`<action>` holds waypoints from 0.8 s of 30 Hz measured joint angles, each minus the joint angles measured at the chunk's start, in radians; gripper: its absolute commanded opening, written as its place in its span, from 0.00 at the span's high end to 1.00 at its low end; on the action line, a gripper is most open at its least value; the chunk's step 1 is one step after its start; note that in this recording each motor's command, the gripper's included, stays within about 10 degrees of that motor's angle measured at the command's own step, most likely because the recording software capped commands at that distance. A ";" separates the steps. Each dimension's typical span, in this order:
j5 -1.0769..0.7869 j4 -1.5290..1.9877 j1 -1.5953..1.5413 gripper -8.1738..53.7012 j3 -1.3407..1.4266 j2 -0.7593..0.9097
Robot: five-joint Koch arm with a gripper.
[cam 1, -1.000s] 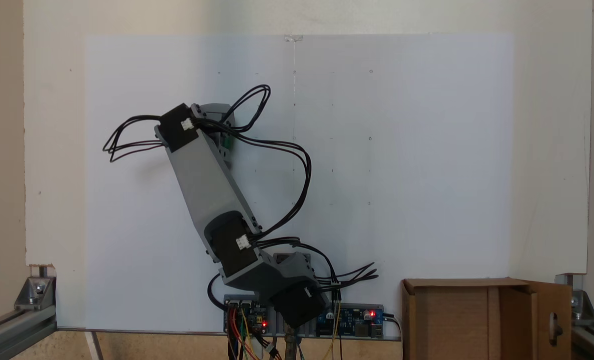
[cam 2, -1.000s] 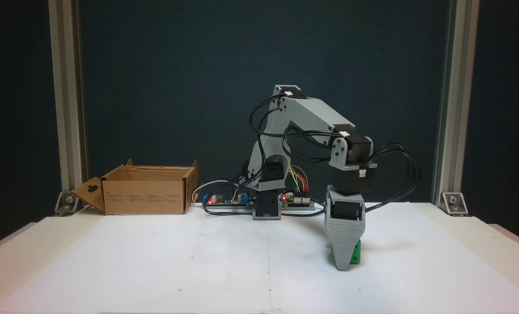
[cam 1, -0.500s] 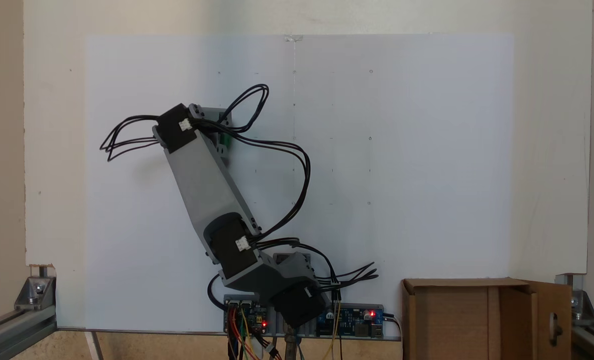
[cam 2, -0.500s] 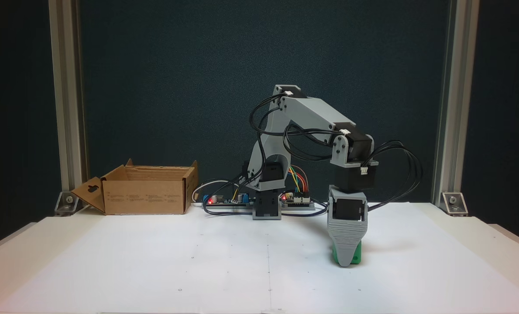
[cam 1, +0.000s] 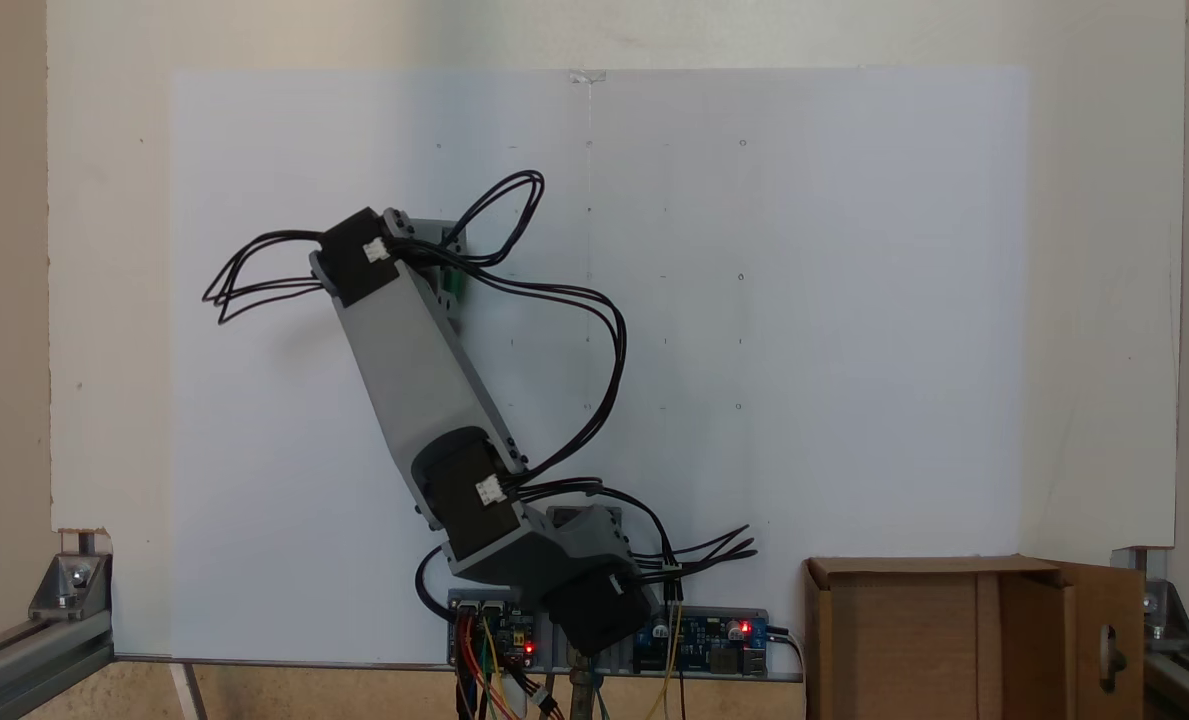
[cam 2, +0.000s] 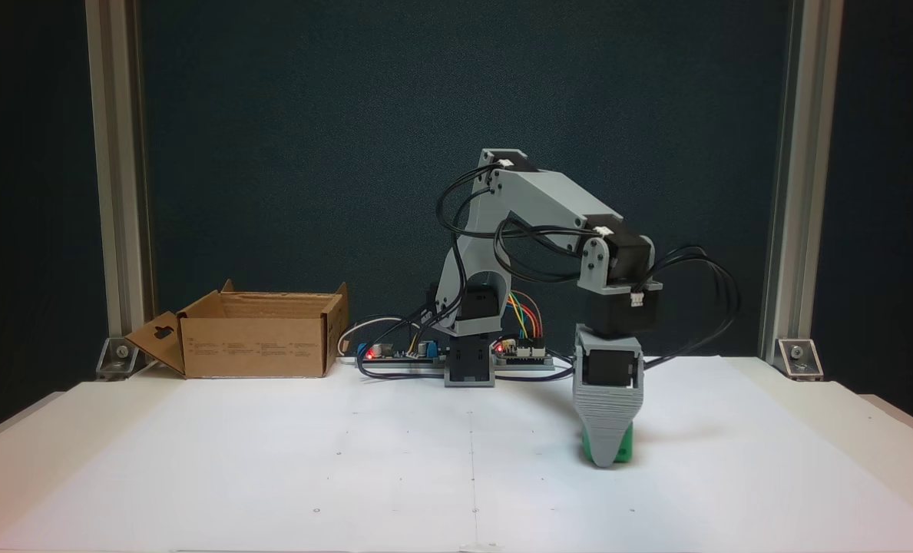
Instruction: Grasp a green dice and put it in the bin.
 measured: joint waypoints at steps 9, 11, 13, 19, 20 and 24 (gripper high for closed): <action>0.000 0.285 0.083 0.67 -0.322 0.026; 0.000 0.333 0.086 0.67 -0.405 0.031; 0.000 0.374 0.084 0.67 -0.457 0.043; 0.000 0.445 0.081 0.67 -0.554 0.133; 0.000 0.445 0.080 0.67 -0.563 0.173; 0.000 0.446 0.091 0.67 -0.574 0.242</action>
